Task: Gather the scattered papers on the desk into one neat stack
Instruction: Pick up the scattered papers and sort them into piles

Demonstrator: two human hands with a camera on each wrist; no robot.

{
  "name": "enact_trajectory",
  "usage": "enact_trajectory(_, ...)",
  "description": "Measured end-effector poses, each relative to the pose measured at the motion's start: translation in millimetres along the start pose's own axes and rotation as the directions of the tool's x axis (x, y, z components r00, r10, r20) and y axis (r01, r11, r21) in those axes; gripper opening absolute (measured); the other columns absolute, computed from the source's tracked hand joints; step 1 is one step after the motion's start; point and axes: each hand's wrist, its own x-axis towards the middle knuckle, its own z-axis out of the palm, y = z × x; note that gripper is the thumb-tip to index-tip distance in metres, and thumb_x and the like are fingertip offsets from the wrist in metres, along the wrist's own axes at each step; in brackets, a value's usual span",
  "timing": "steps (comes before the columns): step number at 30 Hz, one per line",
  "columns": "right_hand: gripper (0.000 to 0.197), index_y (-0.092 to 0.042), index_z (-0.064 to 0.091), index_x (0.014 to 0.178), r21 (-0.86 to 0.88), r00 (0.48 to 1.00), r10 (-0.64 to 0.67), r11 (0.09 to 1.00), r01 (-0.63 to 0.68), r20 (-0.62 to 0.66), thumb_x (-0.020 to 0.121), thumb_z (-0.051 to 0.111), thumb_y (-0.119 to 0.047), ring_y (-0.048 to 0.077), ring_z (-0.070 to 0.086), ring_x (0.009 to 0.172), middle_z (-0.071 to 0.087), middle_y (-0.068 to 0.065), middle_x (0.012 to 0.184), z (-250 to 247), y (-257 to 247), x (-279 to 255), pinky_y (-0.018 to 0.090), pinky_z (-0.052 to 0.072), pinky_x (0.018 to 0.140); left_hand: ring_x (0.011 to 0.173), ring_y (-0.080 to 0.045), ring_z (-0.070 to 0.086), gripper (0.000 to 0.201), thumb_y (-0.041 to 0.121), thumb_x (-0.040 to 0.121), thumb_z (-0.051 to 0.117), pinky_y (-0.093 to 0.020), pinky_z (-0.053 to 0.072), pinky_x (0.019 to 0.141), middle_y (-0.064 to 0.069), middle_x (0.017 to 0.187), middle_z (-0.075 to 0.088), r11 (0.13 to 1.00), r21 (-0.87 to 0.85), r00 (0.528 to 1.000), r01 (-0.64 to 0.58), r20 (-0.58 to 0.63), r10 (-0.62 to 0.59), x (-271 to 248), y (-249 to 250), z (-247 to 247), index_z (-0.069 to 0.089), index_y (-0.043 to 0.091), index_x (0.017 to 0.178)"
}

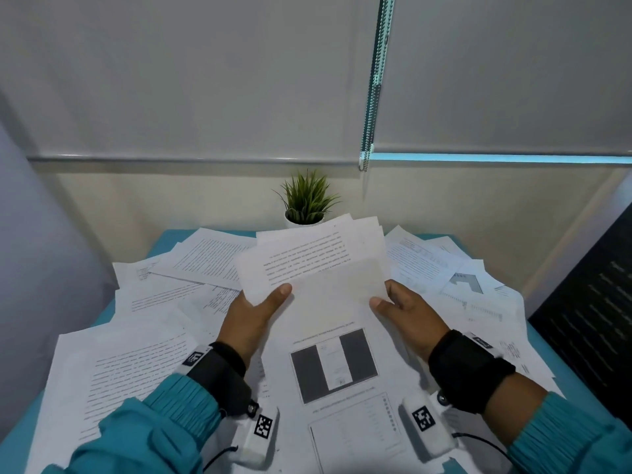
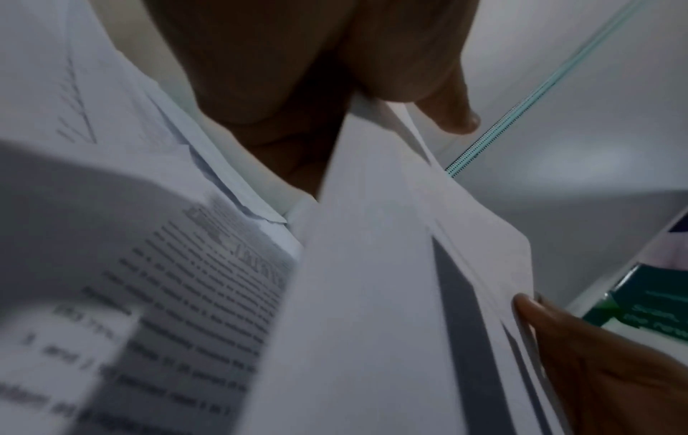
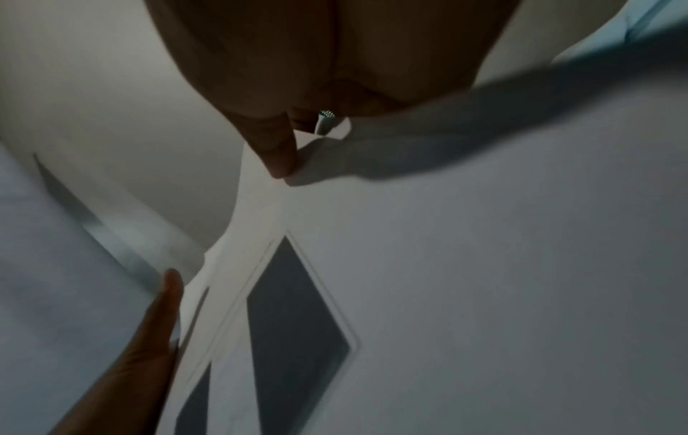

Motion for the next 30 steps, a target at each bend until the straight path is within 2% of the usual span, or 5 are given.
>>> enact_trajectory(7, 0.007, -0.015, 0.059, 0.099, 0.114, 0.931, 0.023, 0.993, 0.02, -0.364, 0.094, 0.055, -0.017, 0.019, 0.065, 0.1, 0.07, -0.003, 0.101, 14.8, 4.6, 9.0, 0.028, 0.052, 0.085, 0.114, -0.032, 0.064, 0.037, 0.021, 0.091, 0.061, -0.045, 0.047, 0.102, -0.014, 0.122, 0.069, 0.888, -0.316, 0.931, 0.335, 0.255, -0.261, -7.2, -1.8, 6.7, 0.063, 0.011, 0.126)
enact_trajectory(12, 0.088, -0.027, 0.016, 0.149, 0.401, 0.966, 0.203, 0.908, -0.124, -0.161, 0.082, 0.07, -0.007, 0.016, 0.055, 0.121, 0.053, 0.002, 0.133, 13.7, 17.9, 12.8, 0.038, 0.041, 0.106, 0.111, -0.025, 0.067, 0.035, -0.004, 0.091, 0.059, -0.02, 0.057, 0.081, -0.011, 0.117, 0.071, 0.979, -0.051, 0.969, 0.198, 0.164, -0.187, -0.7, -17.9, -1.3, 0.059, 0.003, 0.125)
enact_trajectory(16, 0.049, -0.007, 0.057, 0.127, 0.333, 0.979, 0.199, 0.921, -0.2, 0.039, 0.08, 0.071, -0.01, 0.025, 0.063, 0.114, 0.067, 0.01, 0.12, 13.5, 36.4, 11.7, 0.048, 0.041, 0.107, 0.11, -0.024, 0.068, 0.033, 0.019, 0.096, 0.058, -0.031, 0.055, 0.087, -0.01, 0.117, 0.072, 0.943, -0.197, 0.962, 0.267, 0.108, -0.25, 4.3, -15.5, -7.8, 0.062, 0.006, 0.125)
enact_trajectory(20, 0.035, -0.016, 0.066, 0.114, 0.296, 0.984, 0.169, 0.944, -0.146, -0.053, 0.079, 0.068, -0.02, 0.019, 0.065, 0.11, 0.071, 0.0, 0.114, 21.6, 39.4, 8.6, 0.043, 0.046, 0.103, 0.116, -0.033, 0.064, 0.034, 0.017, 0.094, 0.058, -0.048, 0.043, 0.106, -0.016, 0.124, 0.067, 0.882, -0.114, 0.856, 0.457, 0.324, -0.402, 1.7, -18.6, -21.0, 0.064, 0.006, 0.126)
enact_trajectory(30, 0.065, -0.004, 0.04, 0.138, 0.009, 0.802, 0.461, 0.869, -0.495, -0.379, 0.083, 0.071, -0.019, 0.027, 0.056, 0.102, 0.047, 0.01, 0.134, -59.0, 58.5, 39.6, 0.016, 0.047, 0.075, 0.107, -0.032, 0.064, 0.025, 0.002, 0.092, 0.06, -0.04, 0.047, 0.098, -0.013, 0.109, 0.072, 0.937, 0.081, 0.941, 0.339, -0.056, -0.335, 22.8, -70.1, -59.0, 0.064, 0.003, 0.117)
